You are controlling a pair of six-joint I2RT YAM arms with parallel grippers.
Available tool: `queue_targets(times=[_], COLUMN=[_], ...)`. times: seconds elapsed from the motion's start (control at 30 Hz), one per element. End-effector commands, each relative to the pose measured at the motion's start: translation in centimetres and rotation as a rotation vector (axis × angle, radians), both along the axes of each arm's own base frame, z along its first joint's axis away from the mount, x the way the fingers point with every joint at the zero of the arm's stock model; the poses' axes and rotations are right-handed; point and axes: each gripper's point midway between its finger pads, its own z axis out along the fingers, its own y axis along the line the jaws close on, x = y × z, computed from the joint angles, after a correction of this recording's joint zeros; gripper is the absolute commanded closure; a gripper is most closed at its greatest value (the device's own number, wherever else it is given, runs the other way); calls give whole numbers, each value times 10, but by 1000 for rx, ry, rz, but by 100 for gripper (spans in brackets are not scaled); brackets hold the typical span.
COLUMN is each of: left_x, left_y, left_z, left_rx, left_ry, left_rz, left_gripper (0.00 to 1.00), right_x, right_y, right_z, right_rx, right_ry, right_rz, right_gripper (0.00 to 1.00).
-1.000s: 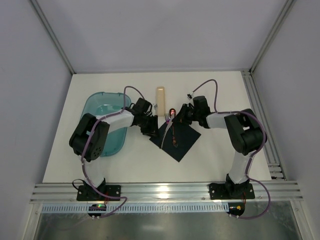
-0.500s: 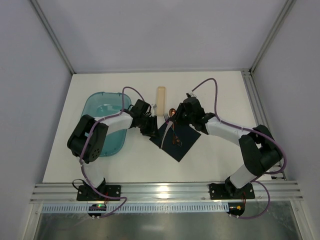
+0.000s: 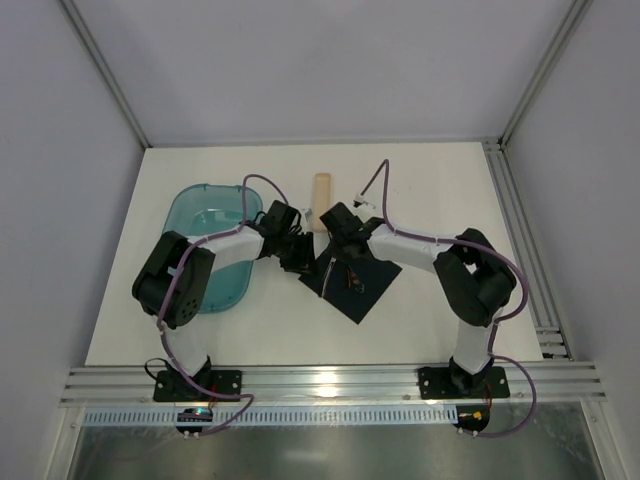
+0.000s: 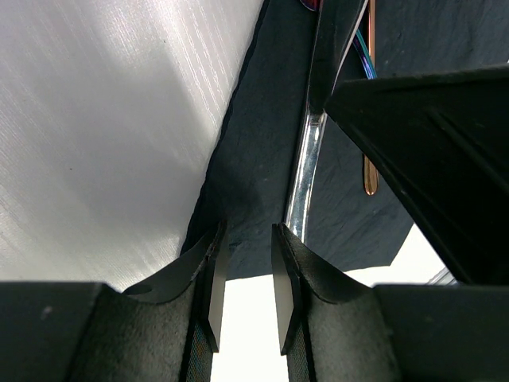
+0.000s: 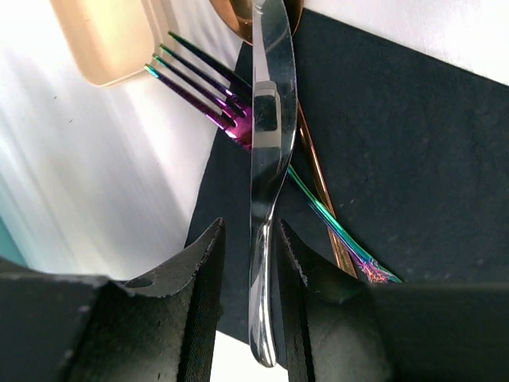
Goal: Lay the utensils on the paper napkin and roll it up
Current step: Place the utensils on the napkin, then adjust the utensils on the napkin.
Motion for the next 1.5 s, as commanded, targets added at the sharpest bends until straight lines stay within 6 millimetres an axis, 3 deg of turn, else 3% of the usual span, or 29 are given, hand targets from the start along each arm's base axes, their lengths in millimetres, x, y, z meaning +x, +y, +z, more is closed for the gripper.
queue_targets(times=[0.0, 0.13, 0.6, 1.07, 1.47], left_x=[-6, -6, -7, -8, -8], left_y=[9, 10, 12, 19, 26], left_z=[-4, -3, 0, -7, -10], left_rx=[38, 40, 41, 84, 127], left_ry=[0, -3, -8, 2, 2], left_rz=[5, 8, 12, 31, 36], left_gripper=[67, 67, 67, 68, 68], right_x=[7, 7, 8, 23, 36], right_y=[-8, -4, 2, -6, 0], right_z=[4, -7, -16, -4, 3], right_rx=[-60, -75, -105, -217, -222], right_ry=[-11, 14, 44, -8, -84], right_rz=[-80, -74, -61, -13, 128], right_gripper=[66, 66, 67, 96, 96])
